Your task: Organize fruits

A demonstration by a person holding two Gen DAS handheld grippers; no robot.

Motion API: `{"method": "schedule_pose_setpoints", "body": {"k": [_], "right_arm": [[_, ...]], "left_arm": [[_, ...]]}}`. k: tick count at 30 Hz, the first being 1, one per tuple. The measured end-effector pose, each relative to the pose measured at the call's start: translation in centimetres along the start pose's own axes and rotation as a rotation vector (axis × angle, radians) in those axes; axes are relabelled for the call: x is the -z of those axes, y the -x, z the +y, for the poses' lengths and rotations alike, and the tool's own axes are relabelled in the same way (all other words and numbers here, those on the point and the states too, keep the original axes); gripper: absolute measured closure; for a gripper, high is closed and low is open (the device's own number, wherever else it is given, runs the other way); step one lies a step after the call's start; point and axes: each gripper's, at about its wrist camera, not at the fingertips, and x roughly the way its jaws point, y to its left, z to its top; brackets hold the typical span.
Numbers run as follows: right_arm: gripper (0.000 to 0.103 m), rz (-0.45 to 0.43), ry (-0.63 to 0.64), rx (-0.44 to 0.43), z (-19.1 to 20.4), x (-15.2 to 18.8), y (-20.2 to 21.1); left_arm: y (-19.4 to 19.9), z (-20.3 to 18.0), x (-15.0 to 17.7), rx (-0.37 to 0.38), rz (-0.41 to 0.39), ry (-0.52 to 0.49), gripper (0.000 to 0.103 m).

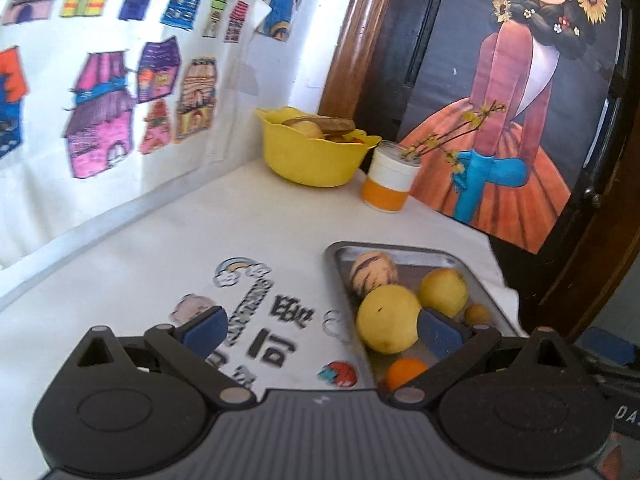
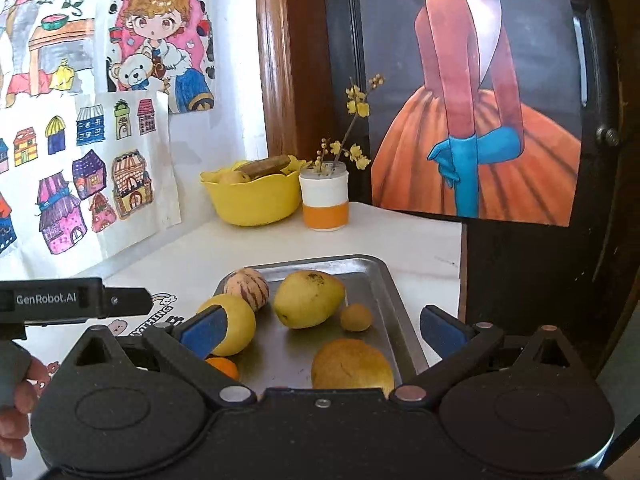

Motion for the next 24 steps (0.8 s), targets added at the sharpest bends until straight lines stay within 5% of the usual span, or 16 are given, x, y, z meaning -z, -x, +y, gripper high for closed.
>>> {"method": "schedule_pose_setpoints", "body": {"k": [11,24], "right_arm": [[0.001,-0.075,0.013,0.112,2.0,2.2,4.4],[0.001,-0.111,-0.025,0.09,3.9,4.4,8.1]], "left_arm": [[4.3,0.6,2.7,-0.033,-0.086,-0.038,0.0],[7.6,2.7,5.4,-0.029,-0.122,-0.024,0.0]]}}
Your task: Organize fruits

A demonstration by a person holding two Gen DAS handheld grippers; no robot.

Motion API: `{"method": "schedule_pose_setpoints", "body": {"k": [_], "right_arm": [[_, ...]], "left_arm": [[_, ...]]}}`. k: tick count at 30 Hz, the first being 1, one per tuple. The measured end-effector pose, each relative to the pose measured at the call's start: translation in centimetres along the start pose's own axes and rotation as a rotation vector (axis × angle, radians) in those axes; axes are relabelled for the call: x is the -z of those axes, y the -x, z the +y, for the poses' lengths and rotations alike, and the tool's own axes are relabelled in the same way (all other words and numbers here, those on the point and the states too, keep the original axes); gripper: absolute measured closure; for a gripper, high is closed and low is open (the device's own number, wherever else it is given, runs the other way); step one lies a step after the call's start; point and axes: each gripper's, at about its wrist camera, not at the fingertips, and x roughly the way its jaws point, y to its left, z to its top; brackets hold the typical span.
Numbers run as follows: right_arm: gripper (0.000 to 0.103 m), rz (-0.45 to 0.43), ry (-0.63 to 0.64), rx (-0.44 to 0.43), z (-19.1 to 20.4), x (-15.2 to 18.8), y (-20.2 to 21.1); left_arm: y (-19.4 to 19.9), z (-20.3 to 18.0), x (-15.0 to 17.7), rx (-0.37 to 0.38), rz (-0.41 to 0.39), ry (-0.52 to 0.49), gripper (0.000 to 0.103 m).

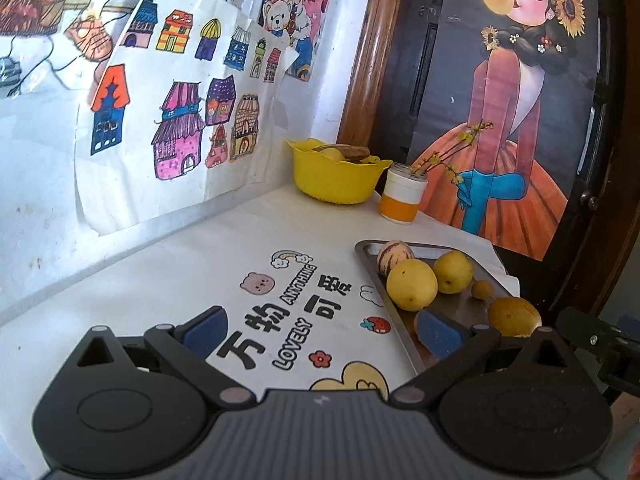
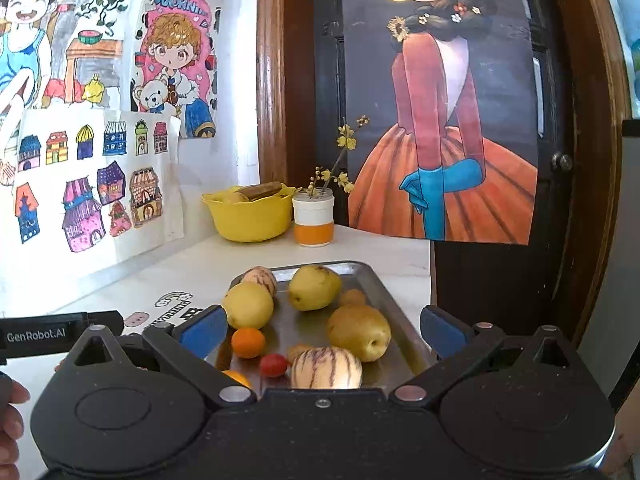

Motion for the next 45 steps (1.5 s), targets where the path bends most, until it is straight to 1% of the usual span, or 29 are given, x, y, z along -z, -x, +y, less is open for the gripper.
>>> {"method": "schedule_pose_setpoints", "body": {"k": [6,17,27,33,45], "right_arm": [[0.001,0.017,-0.009,0.016,0.3,1.2,1.0],[0.001,-0.026,0.017,0.034,1.4,3.3,3.3],[0.001,-0.054,0.018,-0.002,2.0,5.4,5.6],[0.001,-0.079,0.041,-0.025,2.6,6.7,7.0],[0.001,-0.08,0.042,-0.028,2.9,7.7,7.2]], "left_arm": [[1.1,0.9,0.9,0.003,-0.016,-0.004,0.0],[3.5,2.4,2.9,0.003,-0.067,-0.036,0.0],[5.7,3.6,4.7,0.006,-0.11,-0.08,0.0],[6.6,4.0,5.8,-0.004,-0.115,-0.106,0.0],[7.2,4.7,7.5,0.001,-0.101,-0.123,0.0]]}}
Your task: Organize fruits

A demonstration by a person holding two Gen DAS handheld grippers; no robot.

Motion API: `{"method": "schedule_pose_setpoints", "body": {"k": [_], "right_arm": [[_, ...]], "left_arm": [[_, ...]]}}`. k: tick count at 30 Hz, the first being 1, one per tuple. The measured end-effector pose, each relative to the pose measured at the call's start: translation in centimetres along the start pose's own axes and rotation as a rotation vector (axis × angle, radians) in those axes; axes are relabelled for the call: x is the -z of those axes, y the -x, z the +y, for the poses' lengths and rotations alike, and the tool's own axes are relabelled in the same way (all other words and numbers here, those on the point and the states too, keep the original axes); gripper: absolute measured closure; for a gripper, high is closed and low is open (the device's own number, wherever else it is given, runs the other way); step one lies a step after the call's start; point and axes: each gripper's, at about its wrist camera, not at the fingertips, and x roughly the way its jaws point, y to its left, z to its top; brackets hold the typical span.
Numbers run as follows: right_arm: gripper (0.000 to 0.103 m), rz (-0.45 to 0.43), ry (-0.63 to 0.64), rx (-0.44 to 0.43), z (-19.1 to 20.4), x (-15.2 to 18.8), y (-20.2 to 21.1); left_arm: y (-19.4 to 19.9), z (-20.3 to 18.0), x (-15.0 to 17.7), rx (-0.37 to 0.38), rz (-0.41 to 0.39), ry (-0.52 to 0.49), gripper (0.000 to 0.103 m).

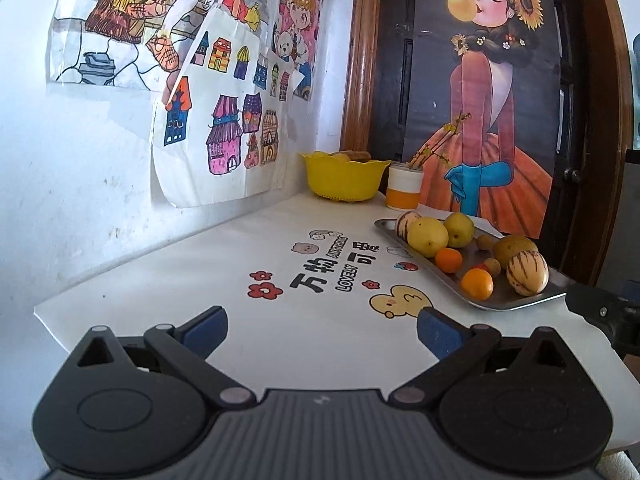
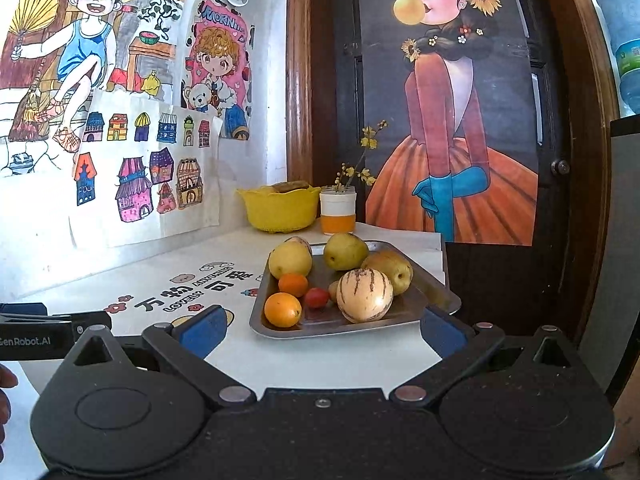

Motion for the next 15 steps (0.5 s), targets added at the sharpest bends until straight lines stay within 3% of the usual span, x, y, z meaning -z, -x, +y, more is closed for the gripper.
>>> {"method": "schedule_pose_setpoints", "body": {"k": [15], "right_arm": [[0.001,0.025,0.026,-0.003,0.66,1.01,-0.51]], "left_arm": [[0.15,0.54,0.55,-0.017,-0.013,0.001,0.0]]}}
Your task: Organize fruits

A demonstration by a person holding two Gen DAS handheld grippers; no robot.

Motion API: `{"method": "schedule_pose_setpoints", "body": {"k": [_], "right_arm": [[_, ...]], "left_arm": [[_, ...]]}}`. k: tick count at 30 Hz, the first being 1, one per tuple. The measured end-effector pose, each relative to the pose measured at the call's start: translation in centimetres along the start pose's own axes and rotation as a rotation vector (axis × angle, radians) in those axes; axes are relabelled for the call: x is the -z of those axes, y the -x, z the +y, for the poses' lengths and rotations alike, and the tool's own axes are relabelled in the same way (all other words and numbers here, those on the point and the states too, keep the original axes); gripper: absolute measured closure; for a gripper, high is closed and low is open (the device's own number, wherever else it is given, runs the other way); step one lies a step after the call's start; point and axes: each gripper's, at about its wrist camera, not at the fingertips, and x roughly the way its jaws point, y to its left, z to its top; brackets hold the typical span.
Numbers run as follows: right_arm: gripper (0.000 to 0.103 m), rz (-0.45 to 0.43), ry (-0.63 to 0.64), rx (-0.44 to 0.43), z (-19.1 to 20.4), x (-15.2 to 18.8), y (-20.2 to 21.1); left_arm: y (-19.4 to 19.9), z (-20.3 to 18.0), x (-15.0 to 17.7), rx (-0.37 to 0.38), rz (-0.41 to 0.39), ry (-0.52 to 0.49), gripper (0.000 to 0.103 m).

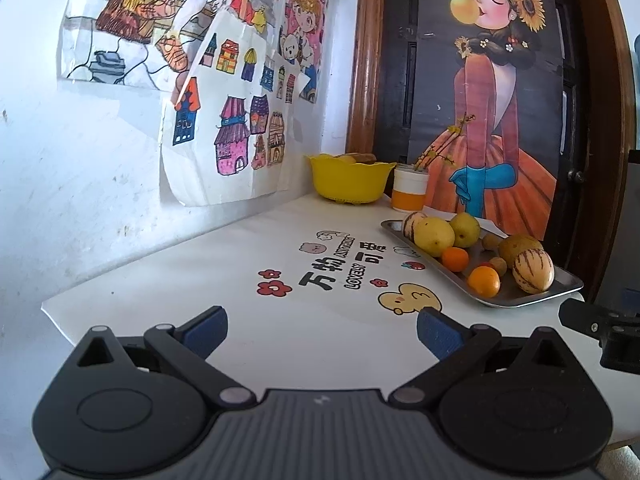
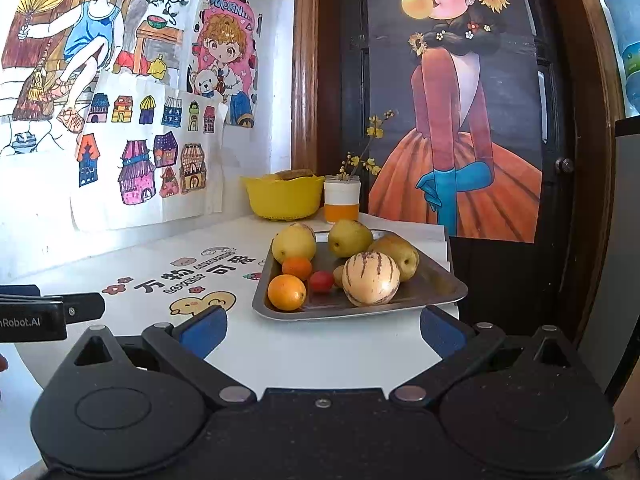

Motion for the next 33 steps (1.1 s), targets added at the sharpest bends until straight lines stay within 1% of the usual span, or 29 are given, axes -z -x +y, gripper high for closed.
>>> {"method": "schedule_pose_setpoints", "body": {"k": [10,33], "right_arm": [[0.001,0.009,0.001,-0.002,0.09,0.16,-0.11],[0.001,0.011,0.003,-0.005,0.24,0.41,-0.18]], "left_arm": [[-0.02,0.25,0.5,-0.001,0.016,0.005,0.0],[0.04,0.33,0.6,-0.002,0.019,0.015,0.0]]}}
